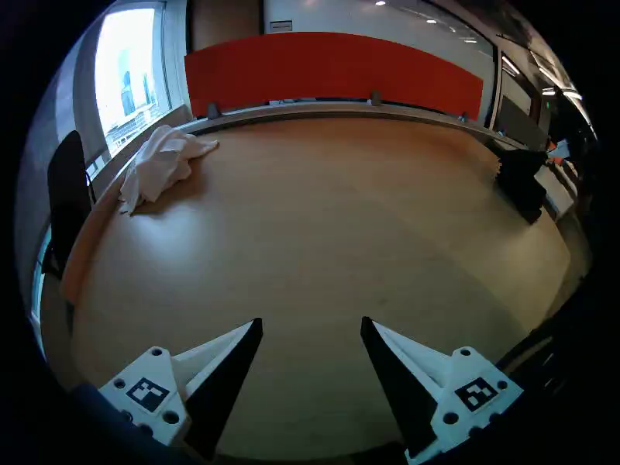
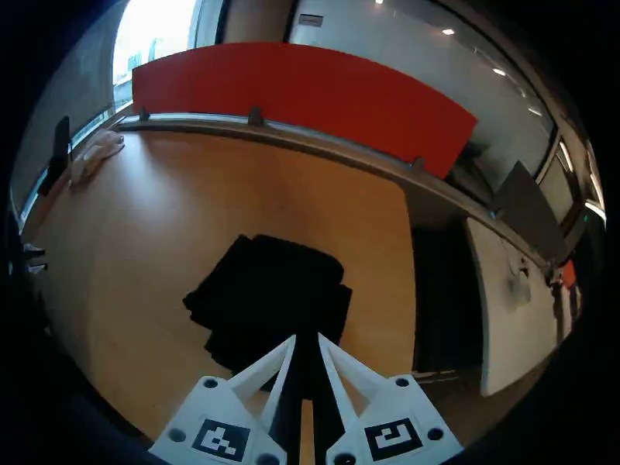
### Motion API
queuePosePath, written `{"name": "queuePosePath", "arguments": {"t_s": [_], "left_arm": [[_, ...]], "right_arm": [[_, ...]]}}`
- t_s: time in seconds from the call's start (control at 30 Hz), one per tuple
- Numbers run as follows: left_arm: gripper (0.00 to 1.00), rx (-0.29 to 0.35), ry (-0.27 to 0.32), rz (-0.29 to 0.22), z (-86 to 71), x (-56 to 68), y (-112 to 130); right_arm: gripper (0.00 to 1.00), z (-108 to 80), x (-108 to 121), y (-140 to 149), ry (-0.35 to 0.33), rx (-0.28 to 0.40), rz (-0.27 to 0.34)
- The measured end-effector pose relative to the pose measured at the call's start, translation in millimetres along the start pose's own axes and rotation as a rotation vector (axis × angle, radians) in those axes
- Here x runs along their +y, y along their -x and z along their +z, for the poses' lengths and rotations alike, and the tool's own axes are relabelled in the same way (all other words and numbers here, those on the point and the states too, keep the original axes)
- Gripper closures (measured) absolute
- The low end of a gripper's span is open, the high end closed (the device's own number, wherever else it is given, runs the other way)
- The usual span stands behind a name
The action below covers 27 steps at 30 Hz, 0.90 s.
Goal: Fold towel
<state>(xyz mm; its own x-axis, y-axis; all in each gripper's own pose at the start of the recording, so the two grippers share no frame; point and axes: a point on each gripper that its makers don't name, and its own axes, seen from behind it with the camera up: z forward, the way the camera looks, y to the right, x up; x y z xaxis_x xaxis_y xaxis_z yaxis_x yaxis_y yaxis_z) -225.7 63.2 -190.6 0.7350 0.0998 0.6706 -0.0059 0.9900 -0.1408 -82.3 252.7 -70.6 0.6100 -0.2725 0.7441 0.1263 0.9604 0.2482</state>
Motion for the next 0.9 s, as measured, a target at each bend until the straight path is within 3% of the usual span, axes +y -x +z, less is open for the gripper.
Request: {"name": "queuePosePath", "arguments": {"t_s": [0.43,0.9], "left_arm": [[0.06,-0.008,-0.005,0.013,-3.9,0.6,3.6],[0.06,-0.014,-0.019,0.014,-8.0,-4.5,6.1]], "right_arm": [[0.95,20.0,10.1,59.5,0.017,-0.107,0.072],[0.95,38.5,18.4,91.0,0.039,-0.162,0.146]]}}
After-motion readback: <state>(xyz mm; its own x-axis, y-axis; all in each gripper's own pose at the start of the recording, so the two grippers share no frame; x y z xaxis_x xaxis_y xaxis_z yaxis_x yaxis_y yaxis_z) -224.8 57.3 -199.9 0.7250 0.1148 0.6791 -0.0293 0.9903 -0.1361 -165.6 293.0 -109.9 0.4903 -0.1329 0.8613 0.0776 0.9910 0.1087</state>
